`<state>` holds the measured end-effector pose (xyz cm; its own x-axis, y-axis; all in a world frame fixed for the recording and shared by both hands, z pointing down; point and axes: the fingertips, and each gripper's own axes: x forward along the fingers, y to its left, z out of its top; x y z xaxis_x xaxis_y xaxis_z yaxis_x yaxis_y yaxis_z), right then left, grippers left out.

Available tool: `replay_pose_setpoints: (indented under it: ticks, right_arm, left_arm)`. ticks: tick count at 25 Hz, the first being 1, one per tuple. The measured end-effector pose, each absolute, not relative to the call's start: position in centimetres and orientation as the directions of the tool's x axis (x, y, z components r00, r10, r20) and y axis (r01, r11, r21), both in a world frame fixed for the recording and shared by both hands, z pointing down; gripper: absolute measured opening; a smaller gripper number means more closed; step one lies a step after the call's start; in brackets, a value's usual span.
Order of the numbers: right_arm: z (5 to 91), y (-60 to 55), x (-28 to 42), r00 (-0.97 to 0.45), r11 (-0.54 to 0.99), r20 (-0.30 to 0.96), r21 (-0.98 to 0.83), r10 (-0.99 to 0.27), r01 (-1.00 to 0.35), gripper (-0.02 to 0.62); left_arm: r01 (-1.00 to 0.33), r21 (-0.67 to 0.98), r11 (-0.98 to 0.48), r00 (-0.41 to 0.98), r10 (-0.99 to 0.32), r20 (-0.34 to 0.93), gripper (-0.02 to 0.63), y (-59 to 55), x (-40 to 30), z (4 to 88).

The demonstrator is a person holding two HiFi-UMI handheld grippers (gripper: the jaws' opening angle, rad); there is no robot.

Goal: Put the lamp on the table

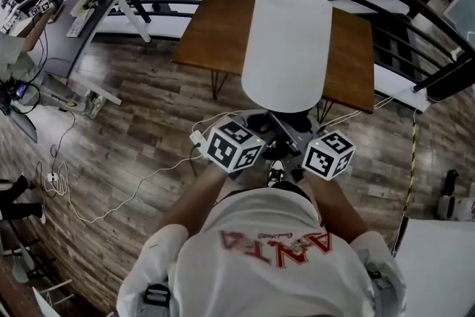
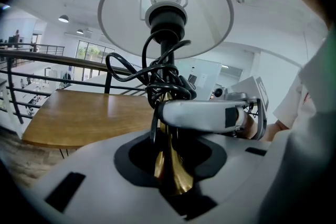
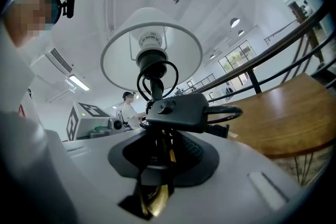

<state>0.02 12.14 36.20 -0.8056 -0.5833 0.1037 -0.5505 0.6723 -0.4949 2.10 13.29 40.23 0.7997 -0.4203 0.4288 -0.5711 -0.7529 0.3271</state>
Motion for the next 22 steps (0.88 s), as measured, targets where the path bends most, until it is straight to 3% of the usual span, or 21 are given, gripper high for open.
replay_pose_setpoints:
  ticks: [22]
  right_arm:
    - [39.8,-4.0,10.1,-0.847,0.668,0.115,-0.564,-0.518,-0.485,0.097]
  left_arm:
    - [-0.629,0.355,-0.691,0.756,-0.439,0.485,0.112,-2.7,12.2,43.9]
